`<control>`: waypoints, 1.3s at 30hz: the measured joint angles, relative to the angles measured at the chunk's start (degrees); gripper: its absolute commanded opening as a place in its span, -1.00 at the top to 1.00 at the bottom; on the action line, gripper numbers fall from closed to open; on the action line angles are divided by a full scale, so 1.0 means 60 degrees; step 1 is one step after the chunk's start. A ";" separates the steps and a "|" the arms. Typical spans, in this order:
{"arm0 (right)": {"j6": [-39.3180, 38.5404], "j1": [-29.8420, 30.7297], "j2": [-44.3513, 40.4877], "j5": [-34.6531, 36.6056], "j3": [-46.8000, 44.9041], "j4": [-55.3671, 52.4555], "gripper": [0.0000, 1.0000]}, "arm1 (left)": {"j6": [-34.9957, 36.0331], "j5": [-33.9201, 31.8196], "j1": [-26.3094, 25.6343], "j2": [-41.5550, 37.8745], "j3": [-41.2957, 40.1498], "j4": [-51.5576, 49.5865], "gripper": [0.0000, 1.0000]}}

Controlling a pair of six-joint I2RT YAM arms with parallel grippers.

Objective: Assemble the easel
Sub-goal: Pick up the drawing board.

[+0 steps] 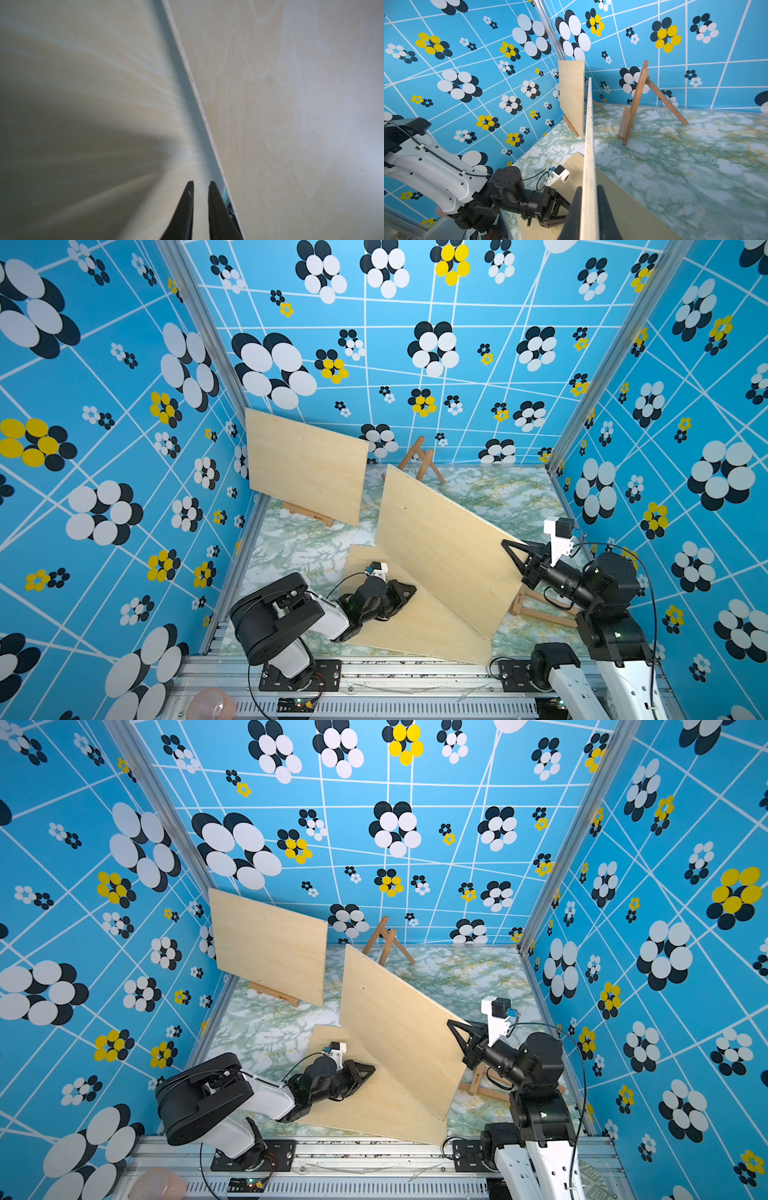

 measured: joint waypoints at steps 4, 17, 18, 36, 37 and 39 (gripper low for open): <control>0.0000 0.0000 0.0000 0.0004 0.0004 0.0000 1.00 | -0.0197 -0.0149 -0.0189 0.0127 -0.0018 0.0164 0.79; 0.0750 0.0022 0.0193 0.0761 0.0412 -0.0561 1.00 | -0.0699 -0.0699 -0.0423 0.2280 0.0586 0.2266 0.88; 0.0787 0.0022 0.0178 0.0856 0.0474 -0.0670 1.00 | -0.0758 -0.0790 -0.0492 0.2557 0.0667 0.2685 0.88; 0.1985 0.0018 -0.0382 0.1020 0.0495 -0.0645 1.00 | -0.0302 -0.1628 -0.0922 0.3446 0.1198 0.3905 0.89; 0.1985 0.0018 -0.0382 0.0987 0.0499 -0.0579 1.00 | -0.0226 -0.1657 -0.0922 0.3446 0.1246 0.3865 0.89; 0.1967 0.0018 -0.0382 0.0991 0.0535 -0.0572 1.00 | -0.0080 -0.1657 -0.0922 0.3446 0.1344 0.3792 0.90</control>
